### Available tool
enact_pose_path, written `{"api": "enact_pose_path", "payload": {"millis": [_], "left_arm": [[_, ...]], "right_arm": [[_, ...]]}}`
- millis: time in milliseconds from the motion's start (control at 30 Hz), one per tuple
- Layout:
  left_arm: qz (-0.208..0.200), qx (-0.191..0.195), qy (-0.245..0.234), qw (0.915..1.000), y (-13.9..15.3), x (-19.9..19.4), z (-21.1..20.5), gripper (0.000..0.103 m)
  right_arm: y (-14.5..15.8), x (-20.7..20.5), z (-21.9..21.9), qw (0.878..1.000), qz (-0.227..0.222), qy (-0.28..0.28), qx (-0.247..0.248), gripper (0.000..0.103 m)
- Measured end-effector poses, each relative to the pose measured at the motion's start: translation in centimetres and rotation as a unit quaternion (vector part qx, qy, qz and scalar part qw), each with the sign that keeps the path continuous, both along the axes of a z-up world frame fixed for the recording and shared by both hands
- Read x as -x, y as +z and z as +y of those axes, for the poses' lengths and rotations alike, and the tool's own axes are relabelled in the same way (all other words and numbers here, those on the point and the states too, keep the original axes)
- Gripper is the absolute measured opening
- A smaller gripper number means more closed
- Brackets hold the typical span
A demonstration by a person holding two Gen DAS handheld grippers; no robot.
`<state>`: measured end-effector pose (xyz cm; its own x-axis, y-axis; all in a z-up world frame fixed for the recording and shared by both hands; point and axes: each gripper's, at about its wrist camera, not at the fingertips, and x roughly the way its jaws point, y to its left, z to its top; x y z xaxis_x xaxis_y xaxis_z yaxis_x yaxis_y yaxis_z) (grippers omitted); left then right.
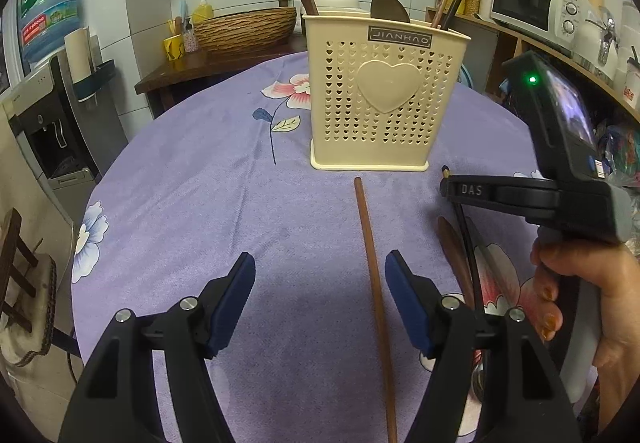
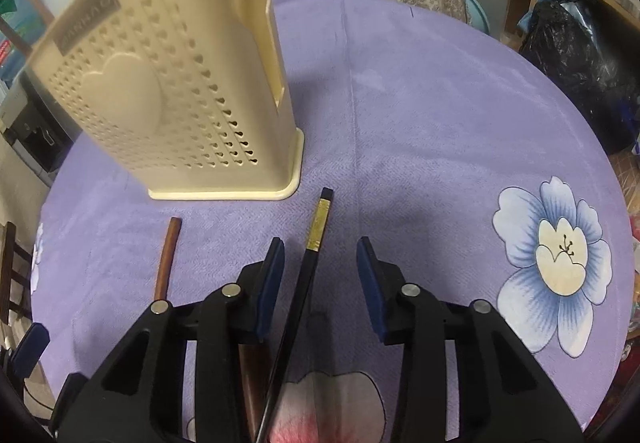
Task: Organize utensils
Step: 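Grasp a gold-tipped black chopstick with the right gripper while the left gripper moves over the last brown chopstick, then lift the black chopstick with the right gripper while the left gripper grasps the last brown chopstick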
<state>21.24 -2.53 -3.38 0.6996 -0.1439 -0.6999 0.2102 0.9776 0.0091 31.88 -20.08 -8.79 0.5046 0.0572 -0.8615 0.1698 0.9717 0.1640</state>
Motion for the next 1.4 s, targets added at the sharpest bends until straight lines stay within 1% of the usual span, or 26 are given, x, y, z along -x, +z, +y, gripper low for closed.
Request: {"api": "enact_pose_path", "payload": {"millis": [133,200,300,400,500,567,733,833,900,1167,1233,1300,1333,1400], "left_arm": [[0.002,0.003,0.001,1.0,-0.1,-0.2,0.2,0.067],[0.002,0.002,0.0,1.0,-0.1,-0.2,0.1,0.068],[0.001,0.003,0.0,1.0,-0.1,-0.2,0.1,0.069],[0.002,0.004,-0.001,1.0,-0.2,-0.1,0.2,0.069],[0.002,0.004,0.0,1.0,-0.1,-0.1,0.3,0.07],[0.002,0.004,0.0,1.0,-0.1,-0.2,0.3,0.07],[0.006,0.007,0.0,1.0,-0.3,-0.3,0.3,0.07],[0.007,0.005,0.001,1.0,-0.3,-0.4,0.4,0.07],[0.008,0.006,0.001,0.9999,-0.4,-0.4,0.3,0.07],[0.026,0.015,-0.01,0.9995,-0.9,-1.0,-0.3,0.07],[0.034,0.017,-0.018,0.9991,-0.9,-1.7,-0.8,0.069],[0.041,0.014,-0.025,0.9988,-0.8,-2.5,-1.7,0.061],[0.041,0.013,-0.029,0.9987,-0.8,-2.8,-2.0,0.06],[0.045,0.006,-0.033,0.9984,-0.8,-3.9,-3.0,0.051]], "right_arm": [[-0.2,-0.8,0.6,1.0,0.005,-0.004,0.016,0.035],[-0.3,-1.2,0.7,1.0,0.006,-0.006,0.021,0.031],[-0.4,-1.7,0.8,0.999,0.006,-0.018,0.028,0.017],[-0.5,-1.9,0.4,0.999,0.005,-0.025,0.025,0.011],[-0.6,-2.1,-0.2,1.0,0.005,-0.03,0.007,0.01],[-0.6,-2.4,-0.7,0.999,0.006,-0.032,-0.01,0.008],[-0.4,-2.3,-1.7,0.998,-0.003,-0.035,-0.056,0.008],[0.2,-1.8,-2.4,0.996,-0.016,-0.03,-0.087,0.008],[0.9,-1.0,-2.5,0.994,-0.033,-0.024,-0.103,0.008],[5.3,3.2,-3.3,0.983,-0.115,0.016,-0.139,0.008],[6.3,3.8,-3.4,0.982,-0.13,0.022,-0.138,0.008],[7.3,4.5,-3.5,0.979,-0.145,0.024,-0.138,0.008],[7.6,4.6,-3.7,0.978,-0.15,0.024,-0.141,0.008],[8.3,5.3,-3.6,0.977,-0.16,0.025,-0.141,0.008]]}}
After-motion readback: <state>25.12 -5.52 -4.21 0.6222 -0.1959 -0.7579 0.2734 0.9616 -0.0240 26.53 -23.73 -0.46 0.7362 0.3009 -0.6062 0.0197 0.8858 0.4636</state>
